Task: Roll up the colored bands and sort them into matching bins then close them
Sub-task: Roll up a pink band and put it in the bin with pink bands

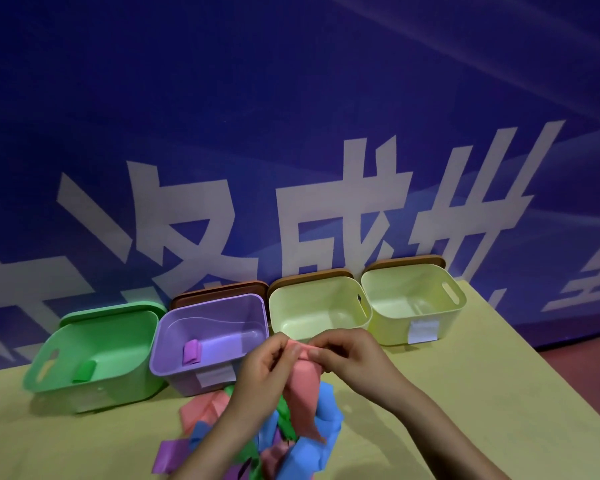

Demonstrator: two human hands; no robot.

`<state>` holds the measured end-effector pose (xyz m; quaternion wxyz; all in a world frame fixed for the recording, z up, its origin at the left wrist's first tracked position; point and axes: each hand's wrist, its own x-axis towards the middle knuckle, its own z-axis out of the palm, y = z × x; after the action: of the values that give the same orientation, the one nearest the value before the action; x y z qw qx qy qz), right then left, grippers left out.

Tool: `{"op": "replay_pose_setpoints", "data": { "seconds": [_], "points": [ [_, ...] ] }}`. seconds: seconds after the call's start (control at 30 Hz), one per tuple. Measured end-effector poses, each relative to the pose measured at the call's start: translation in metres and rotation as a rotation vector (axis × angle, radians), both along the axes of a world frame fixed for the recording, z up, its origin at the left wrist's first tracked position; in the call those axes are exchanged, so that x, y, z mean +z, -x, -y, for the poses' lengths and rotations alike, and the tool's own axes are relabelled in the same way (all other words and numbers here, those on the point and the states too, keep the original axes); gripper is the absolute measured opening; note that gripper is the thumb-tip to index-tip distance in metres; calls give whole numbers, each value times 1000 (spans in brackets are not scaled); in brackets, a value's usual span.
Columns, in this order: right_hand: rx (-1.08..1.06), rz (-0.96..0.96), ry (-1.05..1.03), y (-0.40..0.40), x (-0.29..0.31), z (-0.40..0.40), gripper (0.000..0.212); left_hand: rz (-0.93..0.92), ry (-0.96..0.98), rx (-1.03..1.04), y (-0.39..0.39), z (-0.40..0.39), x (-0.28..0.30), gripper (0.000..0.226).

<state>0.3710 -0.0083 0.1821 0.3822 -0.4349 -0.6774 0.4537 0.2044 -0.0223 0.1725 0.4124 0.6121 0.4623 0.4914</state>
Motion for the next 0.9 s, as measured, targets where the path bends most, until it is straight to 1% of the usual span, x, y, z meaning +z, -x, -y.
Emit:
{"op": "replay_pose_setpoints", "data": {
  "seconds": [0.07,0.13,0.23,0.3,0.33,0.4,0.43,0.47,0.57,0.63,0.77,0.87,0.9],
  "points": [
    [20,10,2,0,1,0,14,21,-3,4,0,1,-3,53],
    [10,-10,5,0,2,1,10,102,37,33,-2,4,-5,47],
    [-51,-120,16,3,4,4,6,252,201,35,-7,5,-6,29],
    [-104,-190,22,4,4,5,5,319,335,33,-10,7,-8,32],
    [-132,-202,12,3,5,5,5,334,373,40,-12,8,-9,34],
    [-171,-195,-22,2,4,6,5,310,365,65,-17,9,-9,24],
    [-185,-171,-52,0,3,7,6,301,364,86,-18,9,-9,19],
    [-198,-122,-107,-1,1,7,9,300,365,106,-20,9,-9,20],
    [-210,75,-373,-6,-4,6,15,310,365,147,-26,9,-4,26],
    [-196,158,-507,-8,-5,3,18,321,370,201,-28,8,-1,27],
    [-175,222,-646,-4,-6,-3,21,355,369,243,-25,7,4,30],
    [-120,281,-716,-2,-7,-6,22,414,385,220,-20,6,2,18],
    [-92,296,-723,-3,-6,-7,23,422,391,197,-18,6,1,21]
  ]
}}
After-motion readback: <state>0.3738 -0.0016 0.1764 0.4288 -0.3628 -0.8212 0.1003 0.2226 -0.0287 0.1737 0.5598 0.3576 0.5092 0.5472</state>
